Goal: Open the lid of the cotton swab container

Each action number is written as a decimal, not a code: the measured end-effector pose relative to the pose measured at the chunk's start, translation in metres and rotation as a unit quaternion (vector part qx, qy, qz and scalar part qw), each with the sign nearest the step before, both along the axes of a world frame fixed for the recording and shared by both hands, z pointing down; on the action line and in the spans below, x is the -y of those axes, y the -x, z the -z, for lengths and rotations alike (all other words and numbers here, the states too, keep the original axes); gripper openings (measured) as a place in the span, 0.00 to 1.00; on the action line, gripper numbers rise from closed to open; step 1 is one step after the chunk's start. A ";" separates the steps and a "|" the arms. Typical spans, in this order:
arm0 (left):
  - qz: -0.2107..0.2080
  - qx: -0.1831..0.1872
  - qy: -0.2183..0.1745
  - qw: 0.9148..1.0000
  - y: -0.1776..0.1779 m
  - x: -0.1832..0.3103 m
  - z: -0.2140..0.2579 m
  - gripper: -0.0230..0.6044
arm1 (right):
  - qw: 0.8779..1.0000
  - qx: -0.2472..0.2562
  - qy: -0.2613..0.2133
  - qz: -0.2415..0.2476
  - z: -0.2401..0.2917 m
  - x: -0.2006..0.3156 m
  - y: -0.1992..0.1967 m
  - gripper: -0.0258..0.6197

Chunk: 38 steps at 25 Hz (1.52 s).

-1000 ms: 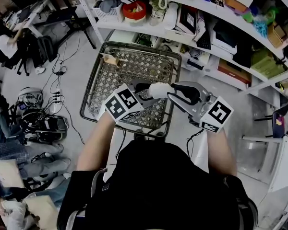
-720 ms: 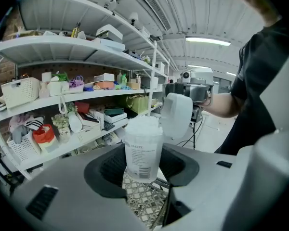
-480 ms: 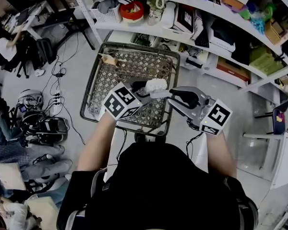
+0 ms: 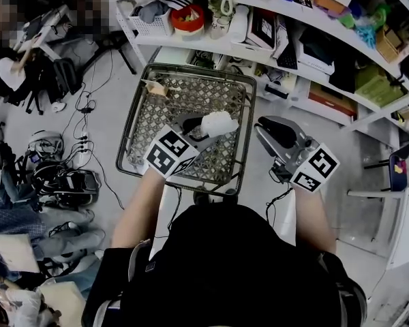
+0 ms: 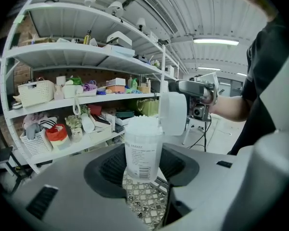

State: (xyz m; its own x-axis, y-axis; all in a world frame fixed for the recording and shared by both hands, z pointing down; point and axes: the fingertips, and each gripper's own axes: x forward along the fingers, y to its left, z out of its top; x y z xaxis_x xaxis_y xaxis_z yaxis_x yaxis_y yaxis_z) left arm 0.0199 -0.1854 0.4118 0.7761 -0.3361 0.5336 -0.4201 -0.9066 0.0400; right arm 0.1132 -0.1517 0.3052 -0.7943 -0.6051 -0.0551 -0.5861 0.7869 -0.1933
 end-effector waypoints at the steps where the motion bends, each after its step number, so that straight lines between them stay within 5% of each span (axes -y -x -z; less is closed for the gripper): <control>1: 0.008 -0.002 -0.003 1.000 0.003 0.002 0.001 0.35 | 1.000 0.008 0.001 -0.019 0.001 0.005 -0.007 0.14; 3: 0.026 -0.008 -0.008 1.000 0.009 0.006 0.005 0.35 | 0.998 0.022 0.003 -0.056 0.003 0.013 -0.021 0.06; 7: 0.062 -0.018 -0.019 0.998 0.021 0.013 0.010 0.35 | 0.994 0.035 0.011 -0.101 0.003 0.023 -0.041 0.05; 15: 0.123 -0.030 -0.028 0.992 0.046 0.028 0.006 0.35 | 0.991 0.034 0.036 -0.121 -0.011 0.032 -0.050 0.05; 23: 0.148 -0.035 -0.025 0.988 0.065 0.025 -0.007 0.35 | 0.990 0.033 0.068 -0.117 -0.033 0.033 -0.039 0.05; 38: 0.139 -0.032 0.006 0.990 0.027 0.025 -0.057 0.35 | 0.979 0.042 0.130 -0.152 -0.089 0.019 -0.063 0.05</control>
